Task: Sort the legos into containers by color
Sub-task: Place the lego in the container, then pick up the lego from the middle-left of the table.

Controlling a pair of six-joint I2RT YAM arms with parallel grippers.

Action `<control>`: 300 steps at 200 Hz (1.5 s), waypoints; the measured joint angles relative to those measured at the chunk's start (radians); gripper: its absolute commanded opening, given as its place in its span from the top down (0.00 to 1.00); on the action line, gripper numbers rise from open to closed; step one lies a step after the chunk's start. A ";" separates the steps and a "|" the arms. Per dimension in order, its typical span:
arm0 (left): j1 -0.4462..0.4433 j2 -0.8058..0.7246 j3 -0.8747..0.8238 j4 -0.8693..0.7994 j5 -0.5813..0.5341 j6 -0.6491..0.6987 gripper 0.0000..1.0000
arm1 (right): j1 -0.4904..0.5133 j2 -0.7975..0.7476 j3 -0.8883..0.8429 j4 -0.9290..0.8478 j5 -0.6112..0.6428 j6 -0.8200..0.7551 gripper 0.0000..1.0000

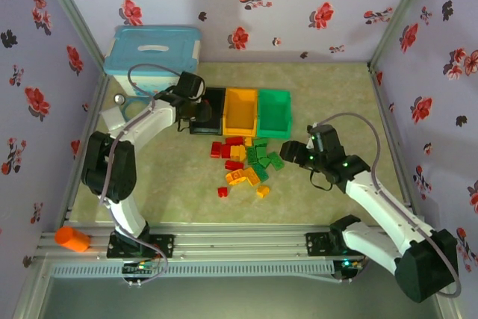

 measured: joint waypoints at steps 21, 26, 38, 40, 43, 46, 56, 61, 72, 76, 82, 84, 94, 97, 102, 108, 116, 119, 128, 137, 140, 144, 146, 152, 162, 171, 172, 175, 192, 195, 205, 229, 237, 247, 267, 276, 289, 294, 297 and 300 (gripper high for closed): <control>0.004 0.020 0.040 -0.031 -0.001 -0.013 0.26 | 0.000 -0.003 0.000 -0.005 0.000 0.004 0.28; 0.004 0.022 0.045 -0.035 -0.001 -0.016 0.25 | 0.000 -0.003 0.000 -0.005 0.000 0.005 0.28; 0.004 0.018 0.045 -0.047 -0.001 -0.020 0.25 | 0.002 -0.003 0.000 -0.004 0.000 0.005 0.28; 0.004 0.016 0.045 -0.048 -0.001 -0.021 0.25 | 0.003 -0.003 0.000 -0.005 0.000 0.005 0.28; 0.002 0.014 0.043 -0.048 -0.001 -0.022 0.25 | 0.005 -0.003 0.000 -0.005 0.000 0.005 0.28; 0.002 0.011 0.040 -0.049 -0.001 -0.024 0.25 | 0.006 -0.003 0.000 -0.005 0.000 0.005 0.28; -0.002 -0.009 0.023 -0.050 -0.001 -0.028 0.25 | 0.011 -0.003 0.000 -0.004 0.000 0.005 0.28; -0.004 -0.024 0.010 -0.052 -0.001 -0.030 0.25 | 0.013 -0.003 0.000 -0.005 0.000 0.005 0.28; -0.012 -0.065 -0.024 -0.051 -0.002 -0.035 0.25 | 0.018 0.001 0.000 -0.004 0.001 0.005 0.28; -0.018 -0.087 -0.040 -0.051 -0.002 -0.037 0.25 | 0.019 0.003 0.000 -0.004 0.001 0.006 0.28; -0.026 -0.117 -0.063 -0.053 -0.002 -0.039 0.25 | 0.021 0.008 0.000 -0.004 0.002 0.006 0.28; -0.029 -0.128 -0.071 -0.052 -0.002 -0.040 0.25 | 0.022 0.010 0.000 -0.004 0.004 0.006 0.28; -0.047 -0.178 -0.106 -0.051 -0.001 -0.044 0.26 | 0.027 0.019 0.000 -0.004 0.005 0.006 0.28; -0.053 -0.196 -0.120 -0.051 -0.001 -0.047 0.26 | 0.028 0.023 0.000 -0.004 0.005 0.006 0.28; -0.061 -0.219 -0.136 -0.052 -0.001 -0.049 0.26 | 0.031 0.029 0.000 -0.003 0.005 0.007 0.28; -0.071 -0.246 -0.157 -0.052 -0.001 -0.052 0.26 | 0.034 0.036 0.000 -0.003 0.005 0.011 0.28; -0.085 -0.281 -0.187 -0.051 -0.001 -0.060 0.27 | 0.040 0.047 0.000 -0.003 0.005 0.015 0.28; -0.091 -0.293 -0.199 -0.050 -0.001 -0.062 0.27 | 0.043 0.050 0.000 -0.003 0.005 0.017 0.28; -0.106 -0.324 -0.232 -0.051 -0.001 -0.066 0.27 | 0.051 0.062 0.000 -0.002 0.005 0.021 0.28; -0.124 -0.346 -0.263 -0.052 -0.001 -0.071 0.28 | 0.058 0.073 0.000 -0.002 0.005 0.021 0.28; -0.129 -0.352 -0.273 -0.053 -0.001 -0.072 0.28 | 0.059 0.075 0.000 -0.002 0.006 0.021 0.28; -0.139 -0.360 -0.287 -0.053 -0.001 -0.074 0.28 | 0.062 0.080 0.000 0.000 0.006 0.021 0.28; -0.143 -0.362 -0.292 -0.053 -0.001 -0.075 0.28 | 0.063 0.082 0.000 0.000 0.007 0.021 0.28; -0.157 -0.368 -0.309 -0.053 0.000 -0.080 0.29 | 0.066 0.088 0.000 0.003 0.008 0.021 0.28; -0.182 -0.375 -0.336 -0.055 0.000 -0.090 0.30 | 0.070 0.097 0.000 0.008 0.008 0.022 0.28; -0.205 -0.379 -0.359 -0.061 0.000 -0.100 0.31 | 0.074 0.105 0.000 0.012 0.011 0.023 0.28; -0.210 -0.380 -0.363 -0.062 0.000 -0.101 0.31 | 0.075 0.106 0.000 0.012 0.012 0.024 0.28; -0.220 -0.381 -0.369 -0.067 0.000 -0.108 0.31 | 0.077 0.109 0.000 0.014 0.012 0.024 0.28; -0.280 -0.390 -0.395 -0.090 -0.003 -0.143 0.31 | 0.085 0.123 0.000 0.023 0.016 0.024 0.28; -0.293 -0.393 -0.399 -0.094 -0.003 -0.151 0.31 | 0.086 0.126 0.000 0.024 0.018 0.024 0.28; -0.335 -0.404 -0.412 -0.101 -0.009 -0.177 0.31 | 0.090 0.134 0.000 0.027 0.022 0.025 0.28; -0.428 -0.440 -0.449 -0.104 -0.018 -0.265 0.33 | 0.097 0.154 0.000 0.039 0.026 0.029 0.28; -0.454 -0.446 -0.461 -0.107 -0.026 -0.300 0.35 | 0.100 0.162 0.002 0.043 0.026 0.029 0.28; -0.484 -0.445 -0.467 -0.120 -0.038 -0.341 0.35 | 0.104 0.172 0.005 0.045 0.027 0.031 0.28; -0.537 -0.423 -0.467 -0.144 -0.074 -0.430 0.39 | 0.114 0.188 0.014 0.050 0.029 0.031 0.28; -0.560 -0.412 -0.468 -0.150 -0.088 -0.470 0.40 | 0.117 0.193 0.017 0.051 0.031 0.031 0.28; -0.587 -0.399 -0.472 -0.152 -0.099 -0.514 0.41 | 0.121 0.195 0.017 0.051 0.032 0.031 0.28; -0.597 -0.393 -0.475 -0.153 -0.104 -0.531 0.41 | 0.122 0.195 0.017 0.051 0.035 0.031 0.28; -0.602 -0.390 -0.478 -0.152 -0.106 -0.542 0.42 | 0.123 0.195 0.017 0.051 0.035 0.032 0.28; -0.607 -0.387 -0.480 -0.152 -0.107 -0.547 0.42 | 0.123 0.195 0.017 0.051 0.035 0.032 0.27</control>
